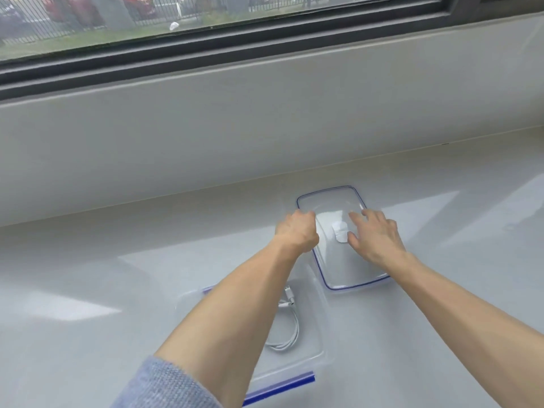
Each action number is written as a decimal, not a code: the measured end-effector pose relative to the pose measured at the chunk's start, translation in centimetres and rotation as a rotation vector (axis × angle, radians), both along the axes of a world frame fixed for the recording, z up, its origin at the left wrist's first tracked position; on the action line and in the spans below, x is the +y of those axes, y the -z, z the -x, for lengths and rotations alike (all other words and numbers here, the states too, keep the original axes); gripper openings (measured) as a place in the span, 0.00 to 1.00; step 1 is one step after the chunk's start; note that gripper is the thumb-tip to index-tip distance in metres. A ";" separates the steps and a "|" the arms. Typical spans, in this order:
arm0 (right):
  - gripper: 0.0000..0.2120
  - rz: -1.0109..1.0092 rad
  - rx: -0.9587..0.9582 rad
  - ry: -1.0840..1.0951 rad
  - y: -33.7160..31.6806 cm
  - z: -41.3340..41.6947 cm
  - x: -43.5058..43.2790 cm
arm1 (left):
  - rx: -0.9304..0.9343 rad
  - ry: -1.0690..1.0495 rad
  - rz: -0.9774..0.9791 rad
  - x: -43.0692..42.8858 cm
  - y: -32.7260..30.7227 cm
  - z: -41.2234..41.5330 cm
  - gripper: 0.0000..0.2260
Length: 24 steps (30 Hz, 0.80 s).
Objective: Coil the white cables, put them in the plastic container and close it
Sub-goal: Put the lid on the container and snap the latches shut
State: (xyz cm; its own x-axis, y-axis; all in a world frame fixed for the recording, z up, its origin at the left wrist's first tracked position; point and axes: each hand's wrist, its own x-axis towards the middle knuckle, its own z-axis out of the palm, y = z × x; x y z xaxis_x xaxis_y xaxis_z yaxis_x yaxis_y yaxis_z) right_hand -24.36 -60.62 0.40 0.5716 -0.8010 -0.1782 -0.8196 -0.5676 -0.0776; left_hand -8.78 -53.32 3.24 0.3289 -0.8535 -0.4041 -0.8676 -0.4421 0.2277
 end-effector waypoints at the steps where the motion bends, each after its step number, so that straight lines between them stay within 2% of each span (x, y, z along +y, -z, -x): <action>1: 0.23 0.003 0.007 0.009 0.5 0.3 -0.4 | -0.011 -0.006 -0.009 -0.4 0.4 0.1 0.15; 7: 0.18 0.052 -0.001 0.033 2.2 0.4 -2.2 | -0.031 -0.162 0.019 -2.4 2.3 0.9 0.15; 14: 0.20 -0.062 -0.093 0.205 3.5 0.0 -3.3 | 0.166 -0.388 0.100 -3.2 3.7 1.3 0.16; 17: 0.21 -0.109 -0.211 0.275 3.7 0.2 -3.5 | 0.305 -0.515 0.177 -2.8 3.7 1.5 0.21; 20: 0.23 -0.108 -0.373 0.375 3.5 0.5 -3.7 | 0.372 -0.553 0.249 -2.5 3.1 1.1 0.27; 24: 0.20 -0.106 -0.588 0.521 1.3 0.5 -4.1 | 0.397 -0.577 0.380 -2.4 1.5 0.3 0.27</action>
State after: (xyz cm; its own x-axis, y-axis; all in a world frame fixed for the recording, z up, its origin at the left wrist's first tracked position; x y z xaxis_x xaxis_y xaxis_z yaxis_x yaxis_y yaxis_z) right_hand -24.89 -64.74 -0.93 0.1522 -0.9869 -0.0537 -0.7853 -0.0877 -0.6129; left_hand -9.05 -55.72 1.73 0.6536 -0.6953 -0.2987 -0.3482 -0.6268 0.6971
